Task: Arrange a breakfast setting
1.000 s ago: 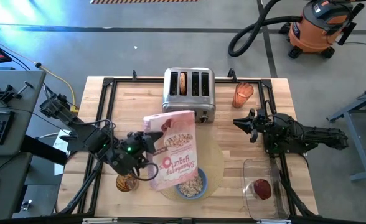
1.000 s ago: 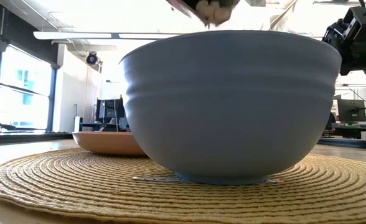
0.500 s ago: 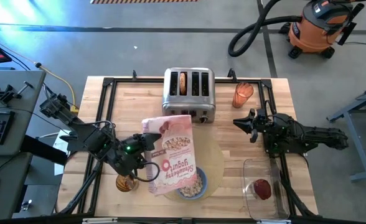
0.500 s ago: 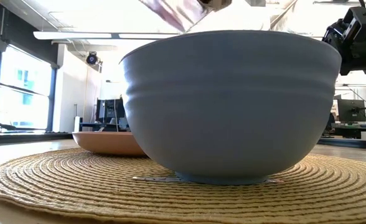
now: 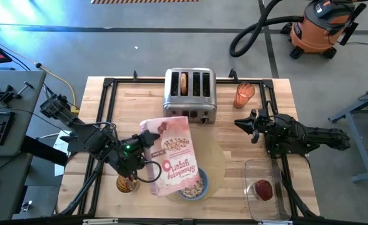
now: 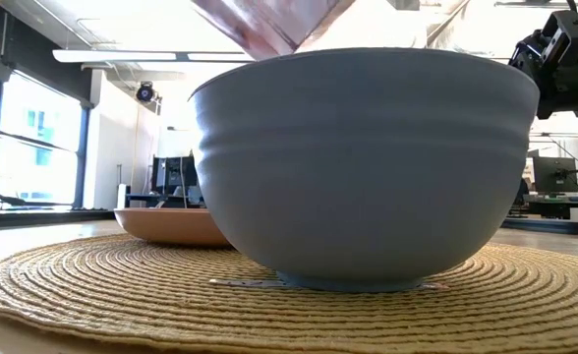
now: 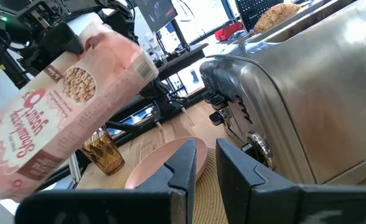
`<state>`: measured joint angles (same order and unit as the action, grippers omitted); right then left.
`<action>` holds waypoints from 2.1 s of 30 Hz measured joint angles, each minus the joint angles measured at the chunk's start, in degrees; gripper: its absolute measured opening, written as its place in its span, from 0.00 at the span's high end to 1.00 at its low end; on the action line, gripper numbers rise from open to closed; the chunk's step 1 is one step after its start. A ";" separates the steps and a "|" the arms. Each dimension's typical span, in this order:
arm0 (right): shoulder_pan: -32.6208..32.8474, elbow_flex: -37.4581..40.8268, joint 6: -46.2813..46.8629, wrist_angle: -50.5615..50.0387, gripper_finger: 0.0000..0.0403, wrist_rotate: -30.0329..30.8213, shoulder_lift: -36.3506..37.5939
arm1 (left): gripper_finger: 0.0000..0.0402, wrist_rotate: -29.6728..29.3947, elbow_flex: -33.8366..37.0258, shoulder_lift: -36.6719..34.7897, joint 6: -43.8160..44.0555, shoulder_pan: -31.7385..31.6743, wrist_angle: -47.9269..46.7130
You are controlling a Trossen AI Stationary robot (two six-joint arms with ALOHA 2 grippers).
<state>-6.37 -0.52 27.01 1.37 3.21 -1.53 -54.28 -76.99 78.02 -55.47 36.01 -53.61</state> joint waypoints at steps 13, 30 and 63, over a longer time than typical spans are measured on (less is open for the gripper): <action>-0.01 0.00 0.00 0.00 0.89 0.00 0.01 | 0.71 4.90 0.00 0.00 19.49 0.00 0.00; -0.02 -0.01 -0.01 0.00 0.89 0.00 0.00 | 0.71 4.90 0.00 0.00 47.49 -3.58 0.15; -0.02 0.00 -0.01 0.00 0.89 0.01 0.00 | 0.71 -3.41 0.00 -0.31 70.18 -25.30 4.73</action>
<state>-6.39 -0.52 27.00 1.37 3.22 -1.52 -57.69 -76.99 77.71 14.71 10.71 -48.88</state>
